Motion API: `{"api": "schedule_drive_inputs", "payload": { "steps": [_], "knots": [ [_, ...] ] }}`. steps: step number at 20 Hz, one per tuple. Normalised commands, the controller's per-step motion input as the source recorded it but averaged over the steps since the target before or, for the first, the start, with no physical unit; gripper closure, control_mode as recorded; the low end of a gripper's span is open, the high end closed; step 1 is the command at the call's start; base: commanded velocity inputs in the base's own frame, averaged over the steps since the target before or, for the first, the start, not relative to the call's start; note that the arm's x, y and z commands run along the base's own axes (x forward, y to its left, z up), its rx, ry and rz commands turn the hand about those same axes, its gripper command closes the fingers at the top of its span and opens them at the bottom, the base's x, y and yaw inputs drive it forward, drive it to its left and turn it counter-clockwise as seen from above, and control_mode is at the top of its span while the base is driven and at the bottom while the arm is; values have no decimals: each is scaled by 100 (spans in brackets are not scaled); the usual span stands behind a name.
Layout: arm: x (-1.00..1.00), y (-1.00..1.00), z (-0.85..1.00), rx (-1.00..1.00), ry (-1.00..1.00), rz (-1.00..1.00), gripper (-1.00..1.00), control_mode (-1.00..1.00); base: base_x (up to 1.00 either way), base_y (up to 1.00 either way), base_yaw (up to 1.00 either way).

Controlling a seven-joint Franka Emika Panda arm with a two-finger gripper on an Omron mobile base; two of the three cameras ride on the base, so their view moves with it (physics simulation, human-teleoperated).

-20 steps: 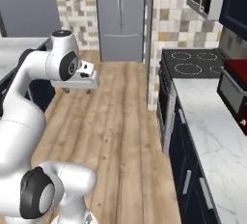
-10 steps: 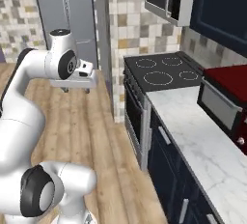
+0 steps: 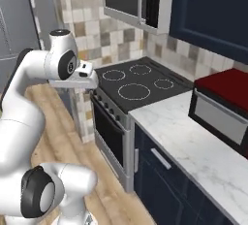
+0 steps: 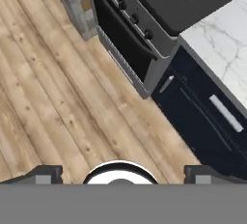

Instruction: Navigate to the microwave.

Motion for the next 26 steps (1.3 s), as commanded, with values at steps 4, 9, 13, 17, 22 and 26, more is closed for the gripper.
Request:
{"api": "schedule_drive_inputs", "payload": {
  "steps": [4,9,13,17,22,26],
  "knots": [
    [0,0,0,0,0,0,-100,100,100,75,-53],
    [0,0,0,0,0,0,-100,100,100,78,-54],
    [0,0,0,0,0,0,-100,100,95,81,-62],
    [0,0,0,0,0,0,-100,100,82,80,-67],
    [0,0,0,0,0,0,-100,100,70,85,-63],
    [0,0,0,0,0,0,-100,100,41,69,-52]
  ]
}}
